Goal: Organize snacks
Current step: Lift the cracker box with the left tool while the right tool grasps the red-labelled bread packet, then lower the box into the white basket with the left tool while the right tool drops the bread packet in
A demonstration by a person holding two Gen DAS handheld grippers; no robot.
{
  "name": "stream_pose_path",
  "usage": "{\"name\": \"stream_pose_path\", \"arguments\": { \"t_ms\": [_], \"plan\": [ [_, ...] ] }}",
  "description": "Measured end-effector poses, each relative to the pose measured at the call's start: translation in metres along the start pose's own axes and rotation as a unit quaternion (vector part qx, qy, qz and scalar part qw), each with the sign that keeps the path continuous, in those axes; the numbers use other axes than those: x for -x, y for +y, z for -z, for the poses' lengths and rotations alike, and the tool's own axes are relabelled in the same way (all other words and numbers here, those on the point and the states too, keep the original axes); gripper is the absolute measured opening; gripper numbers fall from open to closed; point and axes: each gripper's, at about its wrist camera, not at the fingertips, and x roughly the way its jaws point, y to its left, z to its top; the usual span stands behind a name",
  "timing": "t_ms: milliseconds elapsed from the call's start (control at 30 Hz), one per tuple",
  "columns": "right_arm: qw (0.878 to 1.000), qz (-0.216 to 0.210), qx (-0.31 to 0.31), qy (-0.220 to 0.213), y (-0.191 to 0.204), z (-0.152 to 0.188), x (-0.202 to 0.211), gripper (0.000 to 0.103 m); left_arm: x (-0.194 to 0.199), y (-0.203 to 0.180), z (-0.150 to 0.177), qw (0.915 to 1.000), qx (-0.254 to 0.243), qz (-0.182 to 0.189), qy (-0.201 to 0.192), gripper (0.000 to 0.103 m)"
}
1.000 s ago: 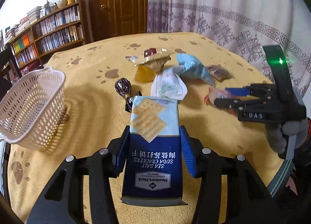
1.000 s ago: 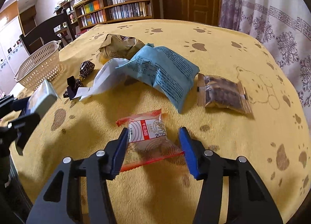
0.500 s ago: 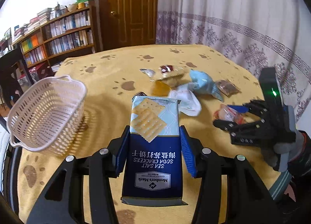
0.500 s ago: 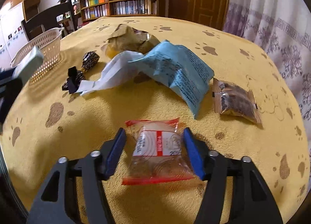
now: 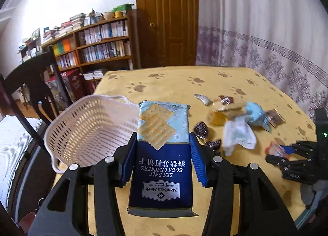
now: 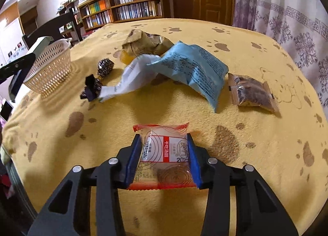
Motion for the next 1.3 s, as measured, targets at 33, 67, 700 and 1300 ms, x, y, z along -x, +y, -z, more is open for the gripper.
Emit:
{"name": "stream_pose_path", "arguments": {
  "t_ms": [33, 67, 700, 1300],
  "plan": [
    [1.0, -0.005, -0.003, -0.002, 0.002, -0.001, 0.002, 0.043, 0.0, 0.002, -0.001, 1.0, 0.0, -0.006, -0.003, 0.05],
    [1.0, -0.009, -0.006, -0.005, 0.003, -0.001, 0.004, 0.043, 0.0, 0.005, -0.003, 0.9999, -0.001, -0.012, -0.006, 0.05],
    [0.999, -0.028, -0.023, -0.002, 0.018, -0.007, 0.005, 0.043, -0.025, 0.059, -0.022, 0.9941, 0.028, -0.102, -0.026, 0.051],
    [0.998, -0.064, 0.01, -0.005, 0.069, -0.031, 0.002, 0.043, -0.002, 0.132, -0.022, 0.9824, 0.129, -0.12, -0.061, 0.087]
  ]
}}
